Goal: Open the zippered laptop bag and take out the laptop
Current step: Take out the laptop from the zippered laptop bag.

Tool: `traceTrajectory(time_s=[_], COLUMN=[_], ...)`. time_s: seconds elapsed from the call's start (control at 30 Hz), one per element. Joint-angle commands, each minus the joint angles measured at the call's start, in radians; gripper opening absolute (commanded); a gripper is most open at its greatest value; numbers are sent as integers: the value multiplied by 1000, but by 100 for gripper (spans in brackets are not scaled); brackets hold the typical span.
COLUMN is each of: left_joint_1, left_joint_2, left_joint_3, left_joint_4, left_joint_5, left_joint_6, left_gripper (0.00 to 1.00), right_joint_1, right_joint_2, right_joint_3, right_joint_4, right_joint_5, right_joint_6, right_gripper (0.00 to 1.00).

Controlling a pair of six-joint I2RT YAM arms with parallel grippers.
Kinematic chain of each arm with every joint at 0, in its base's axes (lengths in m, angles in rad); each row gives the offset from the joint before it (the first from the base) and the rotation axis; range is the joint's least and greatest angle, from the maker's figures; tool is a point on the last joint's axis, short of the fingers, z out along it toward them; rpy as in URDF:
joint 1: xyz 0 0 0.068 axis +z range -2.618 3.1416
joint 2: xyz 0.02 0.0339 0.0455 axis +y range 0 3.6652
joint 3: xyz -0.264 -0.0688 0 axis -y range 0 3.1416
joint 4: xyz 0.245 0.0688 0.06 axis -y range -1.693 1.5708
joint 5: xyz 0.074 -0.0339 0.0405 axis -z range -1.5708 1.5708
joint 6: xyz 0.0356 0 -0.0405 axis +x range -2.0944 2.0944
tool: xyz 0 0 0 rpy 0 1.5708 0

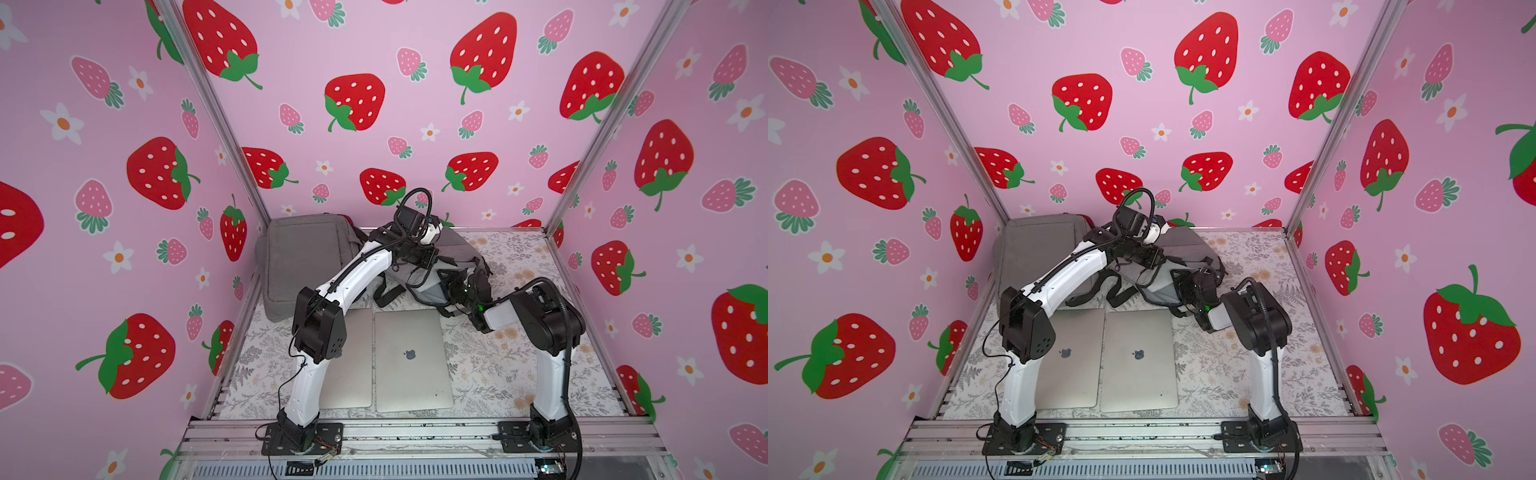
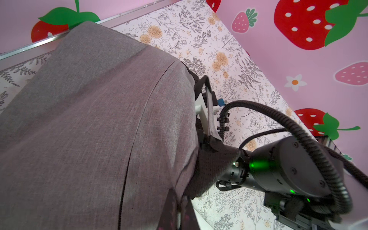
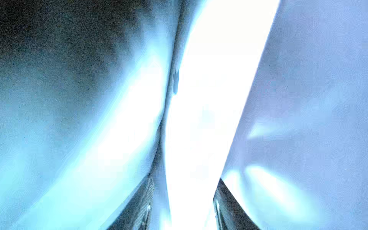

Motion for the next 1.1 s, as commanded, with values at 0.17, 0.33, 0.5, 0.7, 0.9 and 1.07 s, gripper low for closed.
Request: traceTrajectory(time_s=[0.17, 0.33, 0.5, 0.7, 0.9, 1.07], left_joint_1=[6, 7, 6, 10, 17, 23], left_joint_2=[-9, -22, -32, -53, -52, -51], left_joint_3=[64, 50, 44, 18, 8, -22], left_joint_4=[42, 63, 79, 81, 76, 67], left_joint_5=[95, 141, 183, 187, 183, 153], left_joint_6=[-16, -44, -71, -61, -61, -28], left_gripper=[0, 0, 0, 0, 0, 0], right_joint_1=[60, 62, 54, 43, 34, 24], right_joint_2=[-32, 45, 139, 194, 209, 98], right_joint_3=[25, 84, 140, 217, 197, 122], right_joint_4=[42, 58, 87, 162, 190, 136], right_joint_5=[29, 20, 51, 26, -4, -28], right_joint_6=[93, 110, 148, 158, 130, 32], right_gripper=[50, 46, 42, 38, 5, 0])
